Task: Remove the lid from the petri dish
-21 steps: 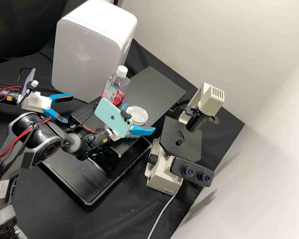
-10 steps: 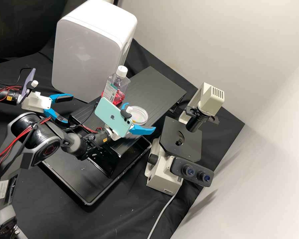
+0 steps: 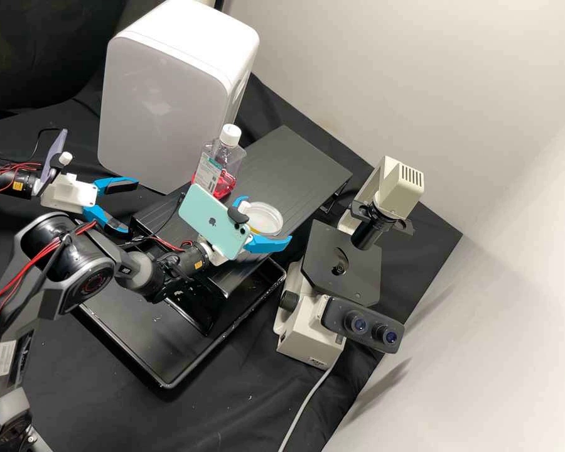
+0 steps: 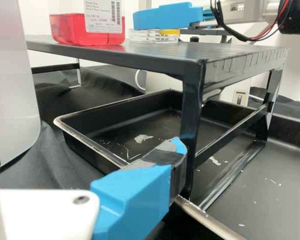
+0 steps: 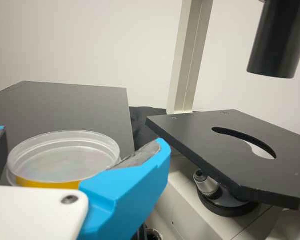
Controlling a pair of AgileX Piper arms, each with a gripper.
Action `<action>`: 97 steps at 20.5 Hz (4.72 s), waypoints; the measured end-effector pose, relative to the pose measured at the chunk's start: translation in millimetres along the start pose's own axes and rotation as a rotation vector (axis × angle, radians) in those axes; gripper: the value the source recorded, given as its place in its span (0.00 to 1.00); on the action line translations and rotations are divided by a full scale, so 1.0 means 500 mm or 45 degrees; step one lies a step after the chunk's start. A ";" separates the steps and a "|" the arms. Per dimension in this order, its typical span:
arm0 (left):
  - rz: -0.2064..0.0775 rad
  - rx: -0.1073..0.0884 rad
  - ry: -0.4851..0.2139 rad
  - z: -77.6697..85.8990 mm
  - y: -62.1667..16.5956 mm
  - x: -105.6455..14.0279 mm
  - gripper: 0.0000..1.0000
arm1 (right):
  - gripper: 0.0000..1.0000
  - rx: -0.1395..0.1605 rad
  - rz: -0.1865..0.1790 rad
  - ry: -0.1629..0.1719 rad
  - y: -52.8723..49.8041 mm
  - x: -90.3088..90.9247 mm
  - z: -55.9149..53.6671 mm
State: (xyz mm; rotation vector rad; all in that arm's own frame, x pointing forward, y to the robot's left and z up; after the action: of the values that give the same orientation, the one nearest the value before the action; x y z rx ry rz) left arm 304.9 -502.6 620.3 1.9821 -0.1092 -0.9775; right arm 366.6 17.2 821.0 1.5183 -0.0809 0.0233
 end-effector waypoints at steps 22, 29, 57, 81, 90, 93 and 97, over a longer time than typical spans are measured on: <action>0.000 0.000 0.000 0.000 0.000 0.000 1.00 | 0.00 0.008 -0.002 -0.002 -0.001 0.000 0.001; 0.000 0.000 0.000 0.000 0.000 0.000 1.00 | 0.00 0.010 -0.003 0.000 -0.002 0.000 0.000; 0.000 0.000 0.000 0.000 0.000 0.000 1.00 | 0.00 0.087 0.348 0.252 0.142 -0.192 -0.050; 0.000 0.000 0.000 0.000 0.000 0.000 1.00 | 0.00 0.093 0.036 0.118 0.020 -0.294 -0.003; 0.000 0.000 0.000 0.000 0.000 0.000 1.00 | 0.00 0.067 -0.003 0.090 0.005 -0.283 0.006; 0.000 0.000 0.000 0.000 0.000 0.000 1.00 | 0.00 0.065 -0.009 0.085 0.003 -0.272 0.008; 0.000 0.000 0.000 0.000 0.000 0.000 1.00 | 0.00 0.051 0.005 0.072 0.003 -0.251 0.010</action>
State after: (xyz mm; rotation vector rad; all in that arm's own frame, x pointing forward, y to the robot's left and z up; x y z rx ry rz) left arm 304.9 -502.6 620.3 1.9821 -0.1092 -0.9775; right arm 241.0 16.8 814.2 1.5568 -0.0389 0.0714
